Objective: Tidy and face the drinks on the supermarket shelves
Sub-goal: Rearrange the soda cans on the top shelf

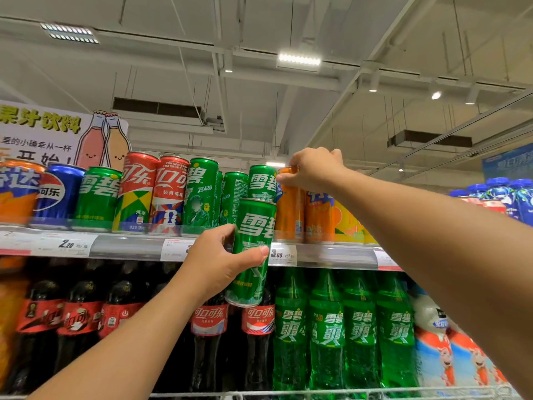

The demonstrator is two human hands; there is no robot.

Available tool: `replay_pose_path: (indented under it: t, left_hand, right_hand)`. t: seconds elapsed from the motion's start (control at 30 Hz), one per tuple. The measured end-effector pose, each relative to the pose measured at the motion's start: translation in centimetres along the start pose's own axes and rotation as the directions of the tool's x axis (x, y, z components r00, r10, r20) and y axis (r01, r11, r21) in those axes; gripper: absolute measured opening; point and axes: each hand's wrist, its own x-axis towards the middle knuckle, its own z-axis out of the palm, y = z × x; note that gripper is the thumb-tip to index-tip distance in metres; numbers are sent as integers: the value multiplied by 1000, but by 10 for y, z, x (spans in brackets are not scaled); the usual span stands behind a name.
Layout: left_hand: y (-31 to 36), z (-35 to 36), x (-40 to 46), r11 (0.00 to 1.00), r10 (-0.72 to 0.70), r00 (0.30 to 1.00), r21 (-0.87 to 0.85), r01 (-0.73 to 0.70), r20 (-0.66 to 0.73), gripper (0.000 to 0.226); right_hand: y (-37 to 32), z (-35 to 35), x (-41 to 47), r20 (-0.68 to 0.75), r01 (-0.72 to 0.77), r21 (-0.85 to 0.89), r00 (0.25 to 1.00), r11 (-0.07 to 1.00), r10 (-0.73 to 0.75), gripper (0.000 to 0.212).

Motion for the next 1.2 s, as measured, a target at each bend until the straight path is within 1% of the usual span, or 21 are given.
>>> replay_pose_path:
  t: [0.13,0.23,0.3,0.4,0.47,0.53,0.6,0.77,0.9,1.0,1.07,1.1,1.13,1.2]
  left_hand:
    - [1,0,0,1000,-27,1000,2,27,-2,32]
    - [0,0,0,999,-33,999,1,33,5,29]
    - [-4,1,2,998,-55,998,-5,55,12,35]
    - [-5,0,2,998,-64,998,7,64,23,43]
    - [-4,0,2,998,-58,998,12,58,22,39]
    - [-2,0,1,999,-43,999,20,42,26,33]
    - [-2,0,1,999,-33,999,25,32,26,33]
    - [-1,-1,0,1000,-16,1000,27,15,16,31]
    - [3,-3,-3,1000,28,999,11,-28,19,38]
    - [2,-2,-2,1000,2,1000,-4,-2,22,31]
    - [2,-2,-1,1000,-6,1000,4,6,15,32]
    - [3,-2,-2,1000,-2,1000,9,2,10,33]
    - [2,-2,-2,1000,1,1000,12,-2,7,33]
    - [3,-1,-2,1000,9,1000,23,-9,4,33]
  right_hand:
    - [-4,-6,3,65,-46,78,997,996,41,47]
    - [-4,-11,5,116,-75,97,991,992,64,38]
    - [-4,-13,5,153,-75,135,987,988,54,37]
    - [-4,-14,4,204,-76,247,979,966,25,42]
    - [-5,-13,1,203,-76,293,979,953,15,48]
    - [-5,-12,0,183,-60,256,983,965,12,55]
    - [-5,-12,-1,171,-61,251,985,966,18,53]
    - [-3,-14,-1,186,-70,312,983,948,11,41]
    - [-4,-15,0,188,-77,325,982,942,15,40]
    - [-4,-16,-1,196,-79,353,981,932,9,40]
    - [-4,-14,-4,195,-66,367,981,928,-7,45]
    - [-4,-13,-6,180,-55,343,984,938,-8,47]
    - [-3,-12,-6,159,-49,316,987,948,-2,46]
    - [0,-11,-6,142,-64,327,990,943,19,41]
